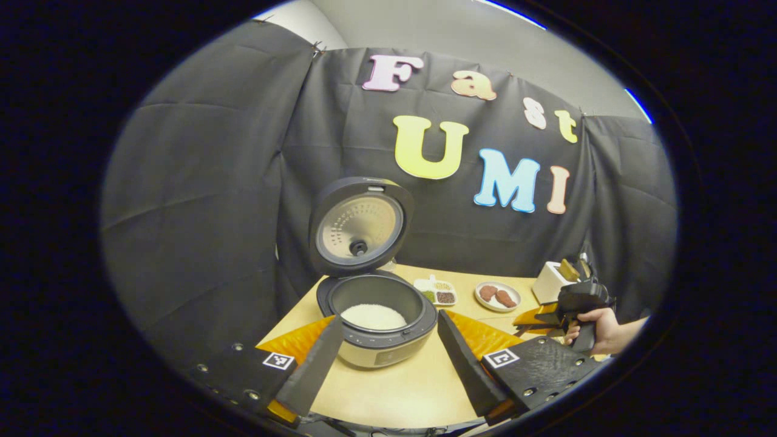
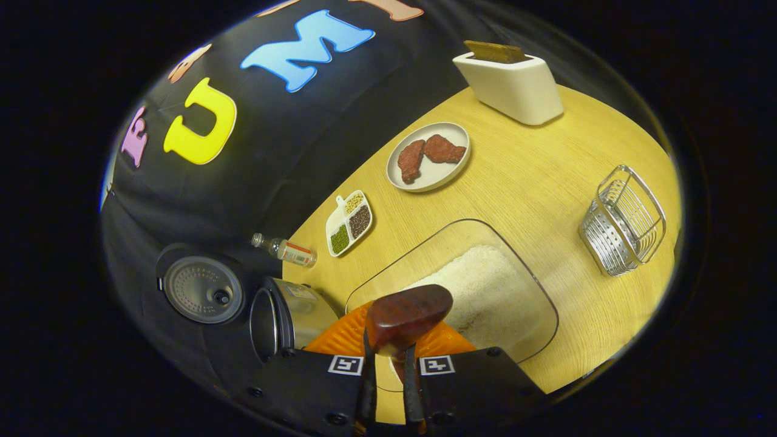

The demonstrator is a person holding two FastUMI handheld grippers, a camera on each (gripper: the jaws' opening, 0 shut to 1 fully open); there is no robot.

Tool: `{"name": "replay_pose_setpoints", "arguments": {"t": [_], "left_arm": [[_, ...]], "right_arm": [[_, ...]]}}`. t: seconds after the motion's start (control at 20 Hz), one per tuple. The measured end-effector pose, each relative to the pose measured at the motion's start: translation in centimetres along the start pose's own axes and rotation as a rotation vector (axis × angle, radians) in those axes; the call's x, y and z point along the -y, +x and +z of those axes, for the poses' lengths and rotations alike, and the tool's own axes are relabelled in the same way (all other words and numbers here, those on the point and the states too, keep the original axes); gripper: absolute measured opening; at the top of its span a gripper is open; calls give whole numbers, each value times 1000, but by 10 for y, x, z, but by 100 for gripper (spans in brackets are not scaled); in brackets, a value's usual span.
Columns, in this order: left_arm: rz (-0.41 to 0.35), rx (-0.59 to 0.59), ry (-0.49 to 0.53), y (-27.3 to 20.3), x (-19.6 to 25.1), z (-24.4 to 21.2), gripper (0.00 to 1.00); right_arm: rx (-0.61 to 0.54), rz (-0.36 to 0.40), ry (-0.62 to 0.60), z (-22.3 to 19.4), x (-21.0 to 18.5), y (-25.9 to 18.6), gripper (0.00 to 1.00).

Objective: Close the left gripper, press the button to open the rice cooker; take a wooden spoon from the chopstick holder with the right hand, scoop a spoonful of rice and pour it into the rice cooker, then put the wooden spoon back into the chopstick holder.

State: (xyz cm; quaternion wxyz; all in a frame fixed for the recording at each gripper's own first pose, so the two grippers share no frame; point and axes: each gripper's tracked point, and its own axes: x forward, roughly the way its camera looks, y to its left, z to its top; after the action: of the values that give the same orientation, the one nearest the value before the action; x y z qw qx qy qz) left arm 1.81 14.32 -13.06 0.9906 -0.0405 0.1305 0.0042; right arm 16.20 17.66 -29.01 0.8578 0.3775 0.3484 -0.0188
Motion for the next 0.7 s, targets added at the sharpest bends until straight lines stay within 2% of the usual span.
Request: {"name": "replay_pose_setpoints", "arguments": {"t": [0.4, 0.65, 0.7], "left_arm": [[-36, -29, 21, 1, -5, -15, 98], [-71, -12, 23, -1, -3, -15, 98], [-79, -6, 25, -2, -3, -16, 98]], "right_arm": [[64, 4, 214, 14, 29, -20, 19], [97, 61, 337, 16, 32, -46, 19], [101, 71, 353, 17, 32, -52, 16]]}}
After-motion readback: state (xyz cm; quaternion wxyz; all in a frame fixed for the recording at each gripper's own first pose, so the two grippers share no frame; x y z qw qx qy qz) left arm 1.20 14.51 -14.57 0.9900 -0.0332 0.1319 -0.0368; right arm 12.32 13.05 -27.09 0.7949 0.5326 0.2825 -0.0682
